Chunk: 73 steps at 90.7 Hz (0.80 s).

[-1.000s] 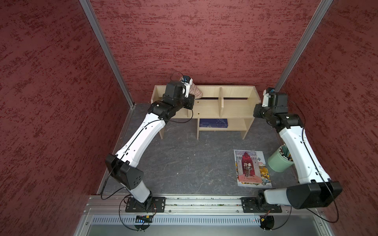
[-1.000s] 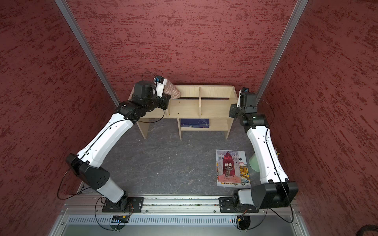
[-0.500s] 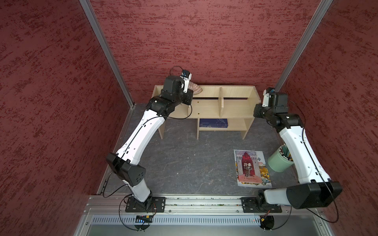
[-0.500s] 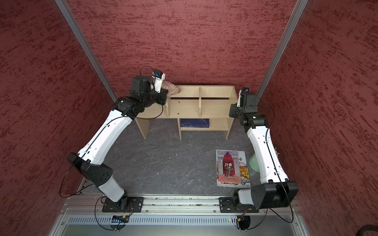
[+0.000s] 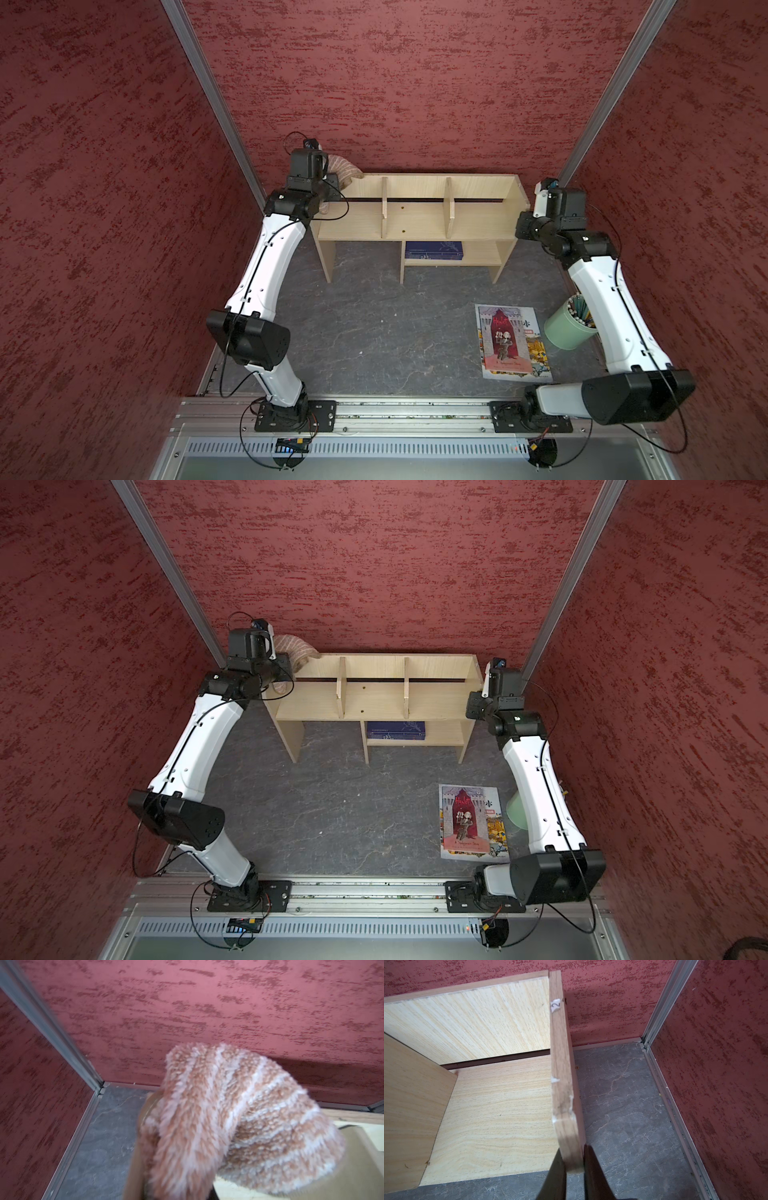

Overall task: Wipe the bookshelf clean with a cloth
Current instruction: Wipe the dust from the shelf.

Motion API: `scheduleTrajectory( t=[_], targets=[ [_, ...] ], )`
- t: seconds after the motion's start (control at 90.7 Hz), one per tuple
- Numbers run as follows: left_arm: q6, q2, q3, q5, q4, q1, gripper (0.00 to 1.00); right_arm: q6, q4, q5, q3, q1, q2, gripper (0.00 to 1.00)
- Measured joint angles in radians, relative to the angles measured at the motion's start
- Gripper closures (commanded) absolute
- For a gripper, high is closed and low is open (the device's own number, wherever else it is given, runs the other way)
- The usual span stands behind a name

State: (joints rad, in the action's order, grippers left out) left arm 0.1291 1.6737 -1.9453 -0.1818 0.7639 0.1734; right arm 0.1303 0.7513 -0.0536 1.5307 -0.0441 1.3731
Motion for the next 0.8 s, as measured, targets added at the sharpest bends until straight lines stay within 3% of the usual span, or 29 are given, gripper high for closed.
scheduleTrajectory(
  t=[0.353, 0.54, 0.804],
  targets=[
    [0.101, -0.219, 0.204, 0.018, -0.010, -0.023, 1.00, 0.000, -0.001, 0.005, 0.000, 0.002, 0.000, 1.00],
    [0.117, -0.217, 0.208, 0.101, -0.074, -0.001, 1.00, 0.000, -0.001, 0.006, 0.000, 0.002, 0.000, 1.00],
    [0.031, -0.056, 0.063, 0.186, -0.161, 0.167, 1.00, 0.000, -0.002, 0.009, 0.000, 0.002, 0.000, 1.00]
  ],
)
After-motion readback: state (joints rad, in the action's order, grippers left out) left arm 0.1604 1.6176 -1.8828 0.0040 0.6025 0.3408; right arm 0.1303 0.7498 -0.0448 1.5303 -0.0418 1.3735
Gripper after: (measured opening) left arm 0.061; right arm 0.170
